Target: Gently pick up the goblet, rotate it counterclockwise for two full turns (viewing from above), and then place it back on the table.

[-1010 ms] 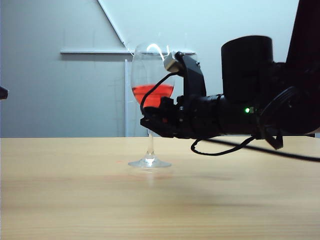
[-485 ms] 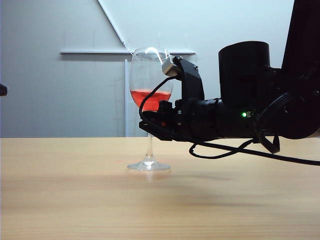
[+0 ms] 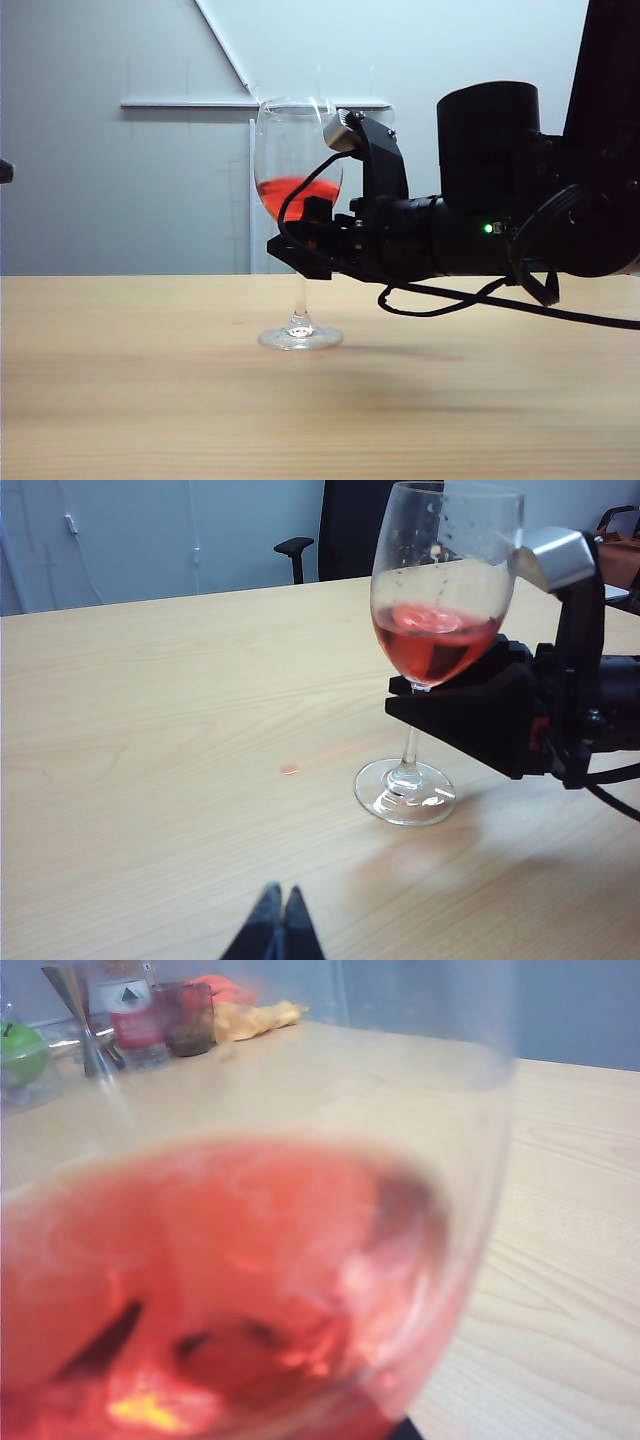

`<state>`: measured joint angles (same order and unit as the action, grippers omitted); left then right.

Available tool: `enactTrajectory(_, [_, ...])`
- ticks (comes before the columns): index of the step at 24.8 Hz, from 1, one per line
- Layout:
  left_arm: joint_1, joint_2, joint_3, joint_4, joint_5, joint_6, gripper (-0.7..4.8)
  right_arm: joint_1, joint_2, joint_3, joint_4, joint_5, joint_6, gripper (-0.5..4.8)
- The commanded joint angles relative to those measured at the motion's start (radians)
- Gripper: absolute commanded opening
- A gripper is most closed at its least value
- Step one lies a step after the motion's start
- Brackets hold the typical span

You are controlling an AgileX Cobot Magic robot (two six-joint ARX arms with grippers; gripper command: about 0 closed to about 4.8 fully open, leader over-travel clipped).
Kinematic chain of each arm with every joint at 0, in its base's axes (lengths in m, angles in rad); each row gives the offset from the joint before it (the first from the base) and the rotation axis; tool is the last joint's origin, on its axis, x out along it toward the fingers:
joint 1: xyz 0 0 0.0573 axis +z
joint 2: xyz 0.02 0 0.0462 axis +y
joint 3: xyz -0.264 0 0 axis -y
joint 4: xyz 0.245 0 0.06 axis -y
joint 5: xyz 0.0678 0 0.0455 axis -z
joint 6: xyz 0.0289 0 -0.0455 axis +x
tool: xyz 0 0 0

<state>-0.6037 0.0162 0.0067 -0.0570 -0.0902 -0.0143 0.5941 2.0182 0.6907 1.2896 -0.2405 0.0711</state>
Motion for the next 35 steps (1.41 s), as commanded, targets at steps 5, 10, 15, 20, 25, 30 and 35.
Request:
enactTrajectory(5, [-0.001, 0.000, 0.002, 0.010, 0.000, 0.006, -0.05, 0.001, -0.023, -0.048, 0.025, -0.005, -0.001, 2.25])
enactTrajectory(10, [0.000, 0.000, 0.002, 0.009, 0.000, 0.006, -0.05, 0.000, -0.091, -0.123, 0.023, 0.006, -0.002, 2.26])
enactTrajectory(15, [0.102, -0.003, 0.003, 0.009, 0.009, 0.006, -0.05, 0.000, -0.327, -0.282, -0.101, 0.113, -0.041, 2.26])
enactTrajectory(20, [0.370, -0.011, 0.002, 0.009, 0.007, 0.006, -0.05, 0.002, -0.586, -0.333, -0.372, 0.147, -0.047, 1.98])
enactTrajectory(25, [0.575, -0.011, 0.002, 0.009, -0.003, 0.006, -0.05, 0.002, -0.852, -0.333, -0.635, 0.181, -0.050, 0.27])
enactTrajectory(30, [0.621, -0.011, 0.002, 0.009, -0.002, 0.006, -0.05, 0.002, -1.094, -0.333, -0.820, 0.251, -0.050, -0.05])
enactTrajectory(35, [0.604, -0.010, 0.002, 0.009, 0.000, 0.006, -0.05, 0.002, -1.173, -0.333, -0.849, 0.261, -0.049, -0.04])
